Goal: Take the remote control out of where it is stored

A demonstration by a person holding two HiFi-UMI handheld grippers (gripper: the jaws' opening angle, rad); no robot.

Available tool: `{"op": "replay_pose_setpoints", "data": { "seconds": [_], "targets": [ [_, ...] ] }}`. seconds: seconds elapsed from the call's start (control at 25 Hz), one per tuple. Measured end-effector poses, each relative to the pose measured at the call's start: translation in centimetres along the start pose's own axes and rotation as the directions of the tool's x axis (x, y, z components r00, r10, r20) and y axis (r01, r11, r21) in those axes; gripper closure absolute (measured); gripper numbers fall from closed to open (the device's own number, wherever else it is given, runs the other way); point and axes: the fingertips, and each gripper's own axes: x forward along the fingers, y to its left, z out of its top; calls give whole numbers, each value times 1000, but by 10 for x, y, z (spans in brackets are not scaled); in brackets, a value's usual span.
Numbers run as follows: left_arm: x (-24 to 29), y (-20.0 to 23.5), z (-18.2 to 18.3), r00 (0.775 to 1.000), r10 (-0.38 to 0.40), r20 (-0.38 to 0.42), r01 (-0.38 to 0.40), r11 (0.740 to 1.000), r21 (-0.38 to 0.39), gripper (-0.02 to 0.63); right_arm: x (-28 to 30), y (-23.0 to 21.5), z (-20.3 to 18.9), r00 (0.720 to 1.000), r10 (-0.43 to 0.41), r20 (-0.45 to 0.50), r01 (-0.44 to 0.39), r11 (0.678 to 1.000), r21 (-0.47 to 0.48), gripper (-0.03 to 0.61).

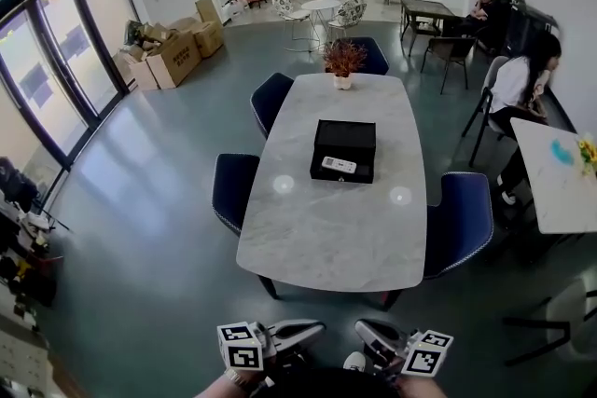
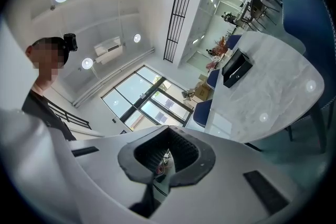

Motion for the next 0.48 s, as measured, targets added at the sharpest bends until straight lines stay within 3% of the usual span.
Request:
{"op": "replay_pose_setpoints", "data": {
  "seconds": [0.48],
  "targets": [
    [-65, 49, 60, 998, -56, 3, 56, 998, -33, 609, 96, 6, -3, 998, -29, 61, 31, 999, -17, 569]
  ]
}}
